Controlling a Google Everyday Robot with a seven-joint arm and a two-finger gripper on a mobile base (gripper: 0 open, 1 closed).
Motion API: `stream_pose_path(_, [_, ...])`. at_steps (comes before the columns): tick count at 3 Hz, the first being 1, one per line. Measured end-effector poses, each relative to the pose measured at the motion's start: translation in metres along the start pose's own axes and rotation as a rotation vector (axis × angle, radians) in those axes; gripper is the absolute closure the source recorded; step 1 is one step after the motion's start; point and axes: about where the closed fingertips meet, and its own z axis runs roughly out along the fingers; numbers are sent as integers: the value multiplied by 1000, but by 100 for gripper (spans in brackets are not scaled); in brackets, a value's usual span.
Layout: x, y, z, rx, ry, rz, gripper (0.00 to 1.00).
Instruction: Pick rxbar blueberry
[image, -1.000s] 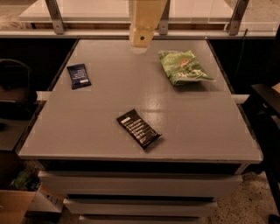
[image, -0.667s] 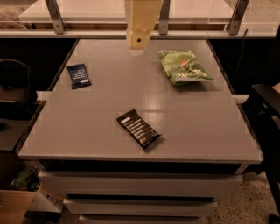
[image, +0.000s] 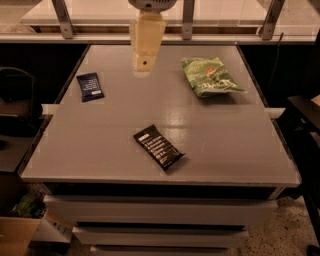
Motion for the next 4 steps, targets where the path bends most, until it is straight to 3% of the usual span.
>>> stream_pose_path(3, [-22,-31,107,-95,-68,-47,0])
stream_pose_path(4, [-23,-34,139,-128,-81,-27,0])
